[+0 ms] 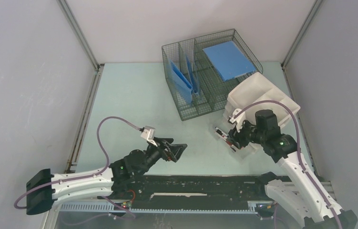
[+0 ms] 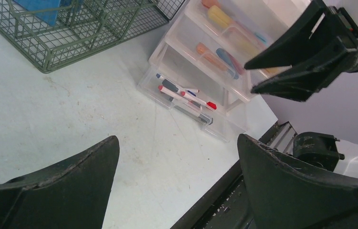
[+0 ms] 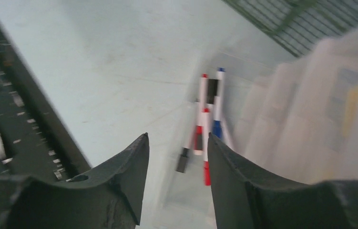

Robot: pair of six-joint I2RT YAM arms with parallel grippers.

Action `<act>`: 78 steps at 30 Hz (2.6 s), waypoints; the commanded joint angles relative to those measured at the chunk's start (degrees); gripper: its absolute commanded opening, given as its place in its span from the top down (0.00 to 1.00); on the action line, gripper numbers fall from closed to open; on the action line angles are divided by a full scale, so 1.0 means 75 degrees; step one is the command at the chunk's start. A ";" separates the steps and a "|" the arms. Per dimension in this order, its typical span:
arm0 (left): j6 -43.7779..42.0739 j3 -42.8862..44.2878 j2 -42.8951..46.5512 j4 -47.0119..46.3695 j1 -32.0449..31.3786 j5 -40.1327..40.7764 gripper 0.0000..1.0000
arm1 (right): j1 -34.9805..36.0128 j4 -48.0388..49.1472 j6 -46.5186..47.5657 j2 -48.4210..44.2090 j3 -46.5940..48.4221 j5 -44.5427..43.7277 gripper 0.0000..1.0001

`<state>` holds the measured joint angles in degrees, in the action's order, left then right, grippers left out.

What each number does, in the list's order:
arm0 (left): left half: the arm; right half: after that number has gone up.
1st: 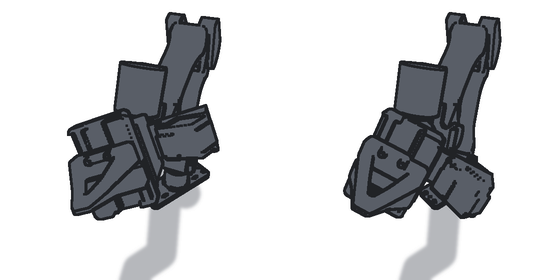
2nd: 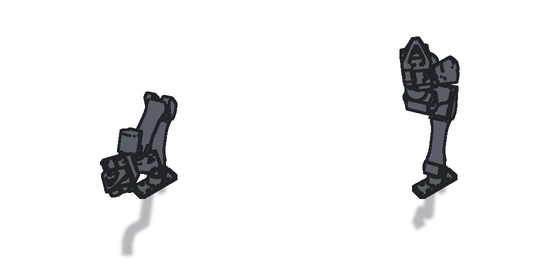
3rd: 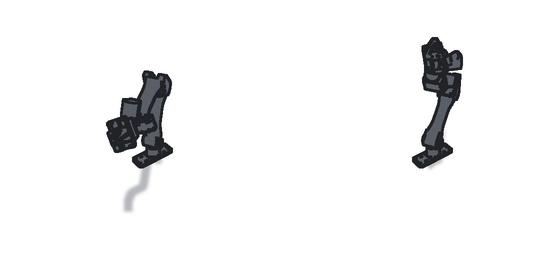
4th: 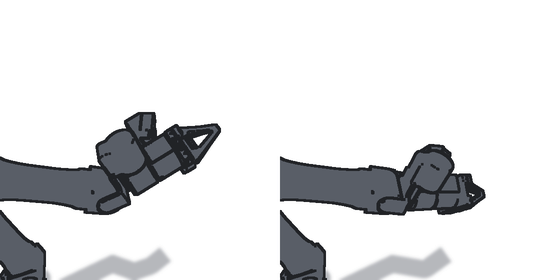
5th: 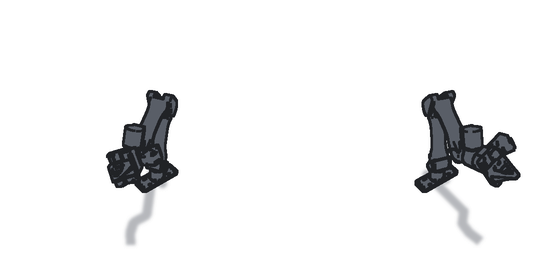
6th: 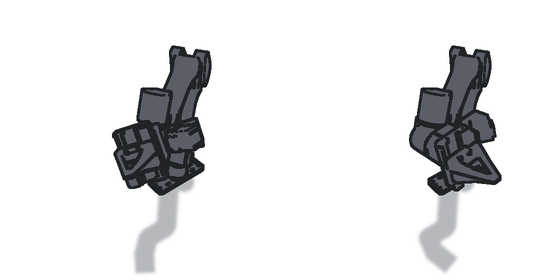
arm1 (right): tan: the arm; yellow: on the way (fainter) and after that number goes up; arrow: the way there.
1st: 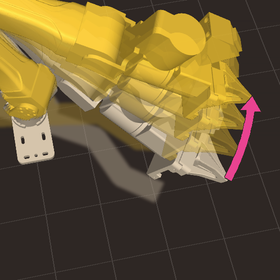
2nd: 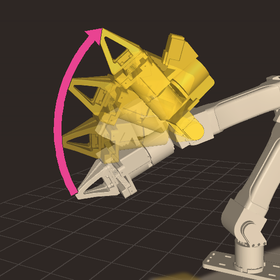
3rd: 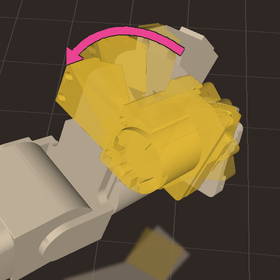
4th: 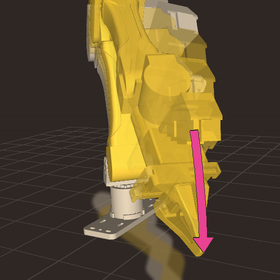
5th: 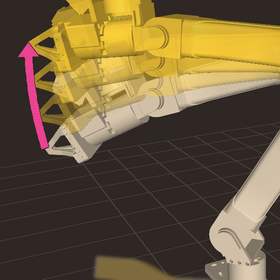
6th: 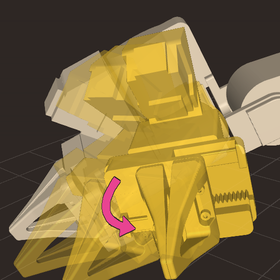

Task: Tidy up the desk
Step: Place the stationery in the drawer, then close the drawer in the storage box.

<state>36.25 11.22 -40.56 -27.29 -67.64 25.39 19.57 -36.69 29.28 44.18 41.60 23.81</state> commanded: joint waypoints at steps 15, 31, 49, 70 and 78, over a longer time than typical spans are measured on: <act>0.0472 -0.0432 0.0612 -0.0053 0.0112 0.0425 0.00 | 0.2192 -0.0268 0.1100 0.1437 -0.0157 -0.0237 0.97; 0.0543 -0.0505 0.0953 0.0209 0.0118 0.0540 0.00 | 0.3608 0.0372 0.1154 0.3404 -0.0156 -0.2777 0.96; 0.0633 -0.0676 0.1259 0.0248 0.0124 0.0547 0.00 | 0.2627 0.1584 0.0711 0.5062 -0.0160 -0.6560 0.76; 0.0585 -0.0675 0.1454 0.0248 0.0124 0.0401 0.00 | 0.2218 -0.0279 0.0721 0.3141 0.0381 -0.3623 0.44; -0.0022 0.0332 0.1545 0.1345 0.0366 0.0195 0.00 | 0.1831 -0.2107 0.1520 0.0775 0.1668 -0.0698 0.38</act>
<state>39.46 7.75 -29.47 -20.95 -66.57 28.03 35.24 -44.21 37.34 57.32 47.66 5.23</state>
